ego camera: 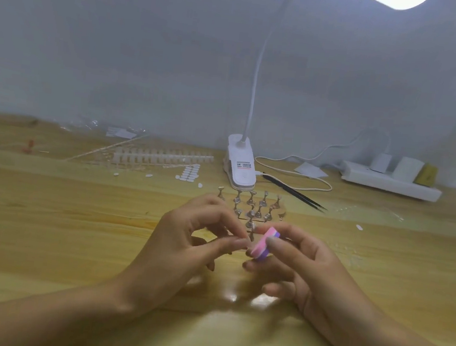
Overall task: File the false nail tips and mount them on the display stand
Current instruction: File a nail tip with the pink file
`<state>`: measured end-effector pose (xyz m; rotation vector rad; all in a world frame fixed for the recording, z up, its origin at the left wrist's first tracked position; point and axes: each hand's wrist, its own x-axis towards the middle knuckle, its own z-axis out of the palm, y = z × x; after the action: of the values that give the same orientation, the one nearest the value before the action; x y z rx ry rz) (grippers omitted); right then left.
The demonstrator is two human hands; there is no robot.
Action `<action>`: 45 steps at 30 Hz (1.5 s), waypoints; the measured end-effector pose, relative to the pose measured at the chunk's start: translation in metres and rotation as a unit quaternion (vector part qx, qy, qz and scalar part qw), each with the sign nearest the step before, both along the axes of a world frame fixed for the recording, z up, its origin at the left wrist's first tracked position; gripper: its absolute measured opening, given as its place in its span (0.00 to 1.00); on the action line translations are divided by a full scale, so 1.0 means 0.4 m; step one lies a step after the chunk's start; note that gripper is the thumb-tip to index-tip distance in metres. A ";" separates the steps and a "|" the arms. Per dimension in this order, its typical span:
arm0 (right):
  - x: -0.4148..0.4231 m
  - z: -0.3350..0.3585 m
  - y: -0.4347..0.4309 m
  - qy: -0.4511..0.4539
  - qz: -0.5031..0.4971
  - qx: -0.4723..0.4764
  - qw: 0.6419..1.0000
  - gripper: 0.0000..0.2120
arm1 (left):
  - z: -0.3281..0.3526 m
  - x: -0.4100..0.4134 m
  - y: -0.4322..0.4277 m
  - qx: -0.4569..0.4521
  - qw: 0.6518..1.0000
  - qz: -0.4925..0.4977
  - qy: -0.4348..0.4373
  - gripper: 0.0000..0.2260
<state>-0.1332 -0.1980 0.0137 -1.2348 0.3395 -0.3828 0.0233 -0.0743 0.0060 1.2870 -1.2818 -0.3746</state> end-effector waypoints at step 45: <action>-0.003 -0.007 0.004 -0.029 -0.020 -0.009 0.999 0.17 | 0.009 -0.015 0.001 -0.011 0.998 0.028 -0.050 0.06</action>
<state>-0.1344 -0.1962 0.0108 -1.2329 0.3119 -0.4567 0.0173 -0.0737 0.0096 1.3343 -1.3262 -0.2586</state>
